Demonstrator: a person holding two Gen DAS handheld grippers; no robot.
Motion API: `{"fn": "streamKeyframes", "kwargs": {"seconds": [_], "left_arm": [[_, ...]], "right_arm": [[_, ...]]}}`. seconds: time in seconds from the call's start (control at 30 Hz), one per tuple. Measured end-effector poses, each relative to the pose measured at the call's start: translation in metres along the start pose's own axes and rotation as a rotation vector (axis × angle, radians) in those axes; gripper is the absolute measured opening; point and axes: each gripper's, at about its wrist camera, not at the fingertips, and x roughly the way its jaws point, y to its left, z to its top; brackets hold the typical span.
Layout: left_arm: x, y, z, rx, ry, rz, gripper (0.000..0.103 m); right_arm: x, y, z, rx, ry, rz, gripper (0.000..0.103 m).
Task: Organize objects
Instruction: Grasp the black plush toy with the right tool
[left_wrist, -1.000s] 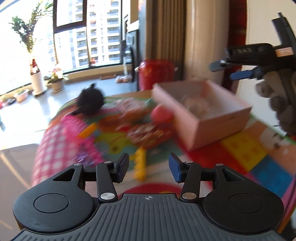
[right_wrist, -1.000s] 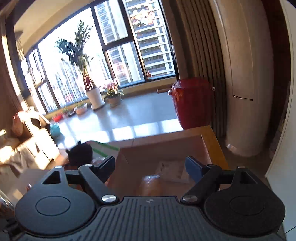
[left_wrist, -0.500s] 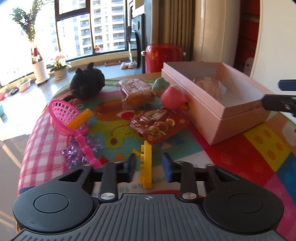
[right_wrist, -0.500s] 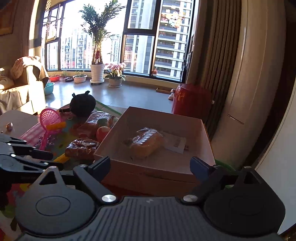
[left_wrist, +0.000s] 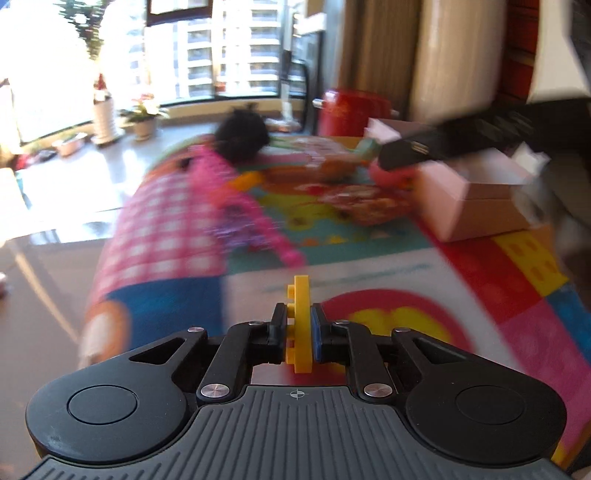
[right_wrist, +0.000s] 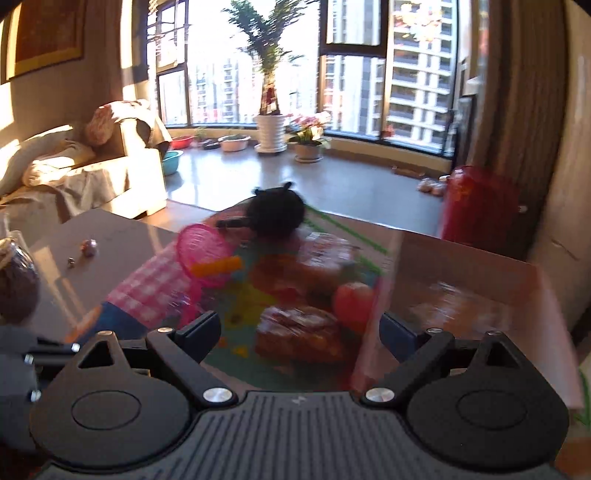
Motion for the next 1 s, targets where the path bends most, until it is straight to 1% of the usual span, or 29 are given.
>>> {"fn": "streamKeyframes", "kwargs": {"seconds": [0.03,0.1,0.17,0.23,0.3,0.4,0.47,0.53,0.6,0.67,0.77,0.8,0.83,0.87,0.9,0.93,1.0], "left_arm": [[-0.002,0.008,-0.002,-0.017,-0.007,0.023,0.015],[-0.003,0.026,-0.007,-0.084,-0.019,0.057,0.015],[-0.004,0.042,-0.009,-0.159,-0.039,0.062,0.015],[-0.003,0.051,-0.008,-0.199,-0.055,0.065,0.015],[0.000,0.055,-0.007,-0.219,-0.069,0.066,0.015],[0.003,0.055,-0.004,-0.243,-0.085,0.055,0.015],[0.005,0.056,-0.003,-0.256,-0.093,0.048,0.015],[0.007,0.055,-0.001,-0.267,-0.098,0.034,0.015],[0.011,0.053,0.000,-0.266,-0.099,0.016,0.015],[0.016,0.049,0.001,-0.259,-0.105,-0.001,0.015],[0.021,0.043,0.004,-0.252,-0.113,-0.022,0.015],[0.022,0.043,0.005,-0.254,-0.112,-0.032,0.015],[0.023,0.042,0.005,-0.256,-0.109,-0.036,0.015],[0.023,0.043,0.005,-0.261,-0.110,-0.041,0.015],[0.022,0.044,0.004,-0.267,-0.110,-0.046,0.015],[0.022,0.044,0.004,-0.273,-0.110,-0.050,0.016],[0.022,0.044,0.003,-0.274,-0.111,-0.049,0.016]], "right_arm": [[0.014,0.008,0.009,0.003,0.015,0.020,0.093],[0.043,0.023,0.026,0.011,0.041,0.054,0.093],[0.070,0.040,0.044,0.009,0.052,0.072,0.093],[0.098,0.058,0.061,-0.008,0.062,0.076,0.093],[0.128,0.075,0.076,-0.034,0.091,0.052,0.093],[0.169,0.092,0.087,-0.084,0.140,-0.020,0.092],[0.187,0.096,0.087,-0.130,0.186,-0.082,0.088],[0.189,0.095,0.083,-0.193,0.202,-0.127,0.085],[0.180,0.092,0.076,-0.277,0.186,-0.195,0.085],[0.169,0.081,0.069,-0.339,0.190,-0.254,0.085],[0.162,0.057,0.065,-0.378,0.216,-0.354,0.086],[0.161,0.051,0.067,-0.381,0.216,-0.375,0.087],[0.159,0.043,0.073,-0.363,0.205,-0.366,0.089],[0.156,0.037,0.082,-0.322,0.186,-0.327,0.092],[0.155,0.031,0.091,-0.272,0.169,-0.286,0.100],[0.156,0.029,0.101,-0.219,0.151,-0.256,0.103],[0.163,0.027,0.118,-0.137,0.124,-0.199,0.103]]}}
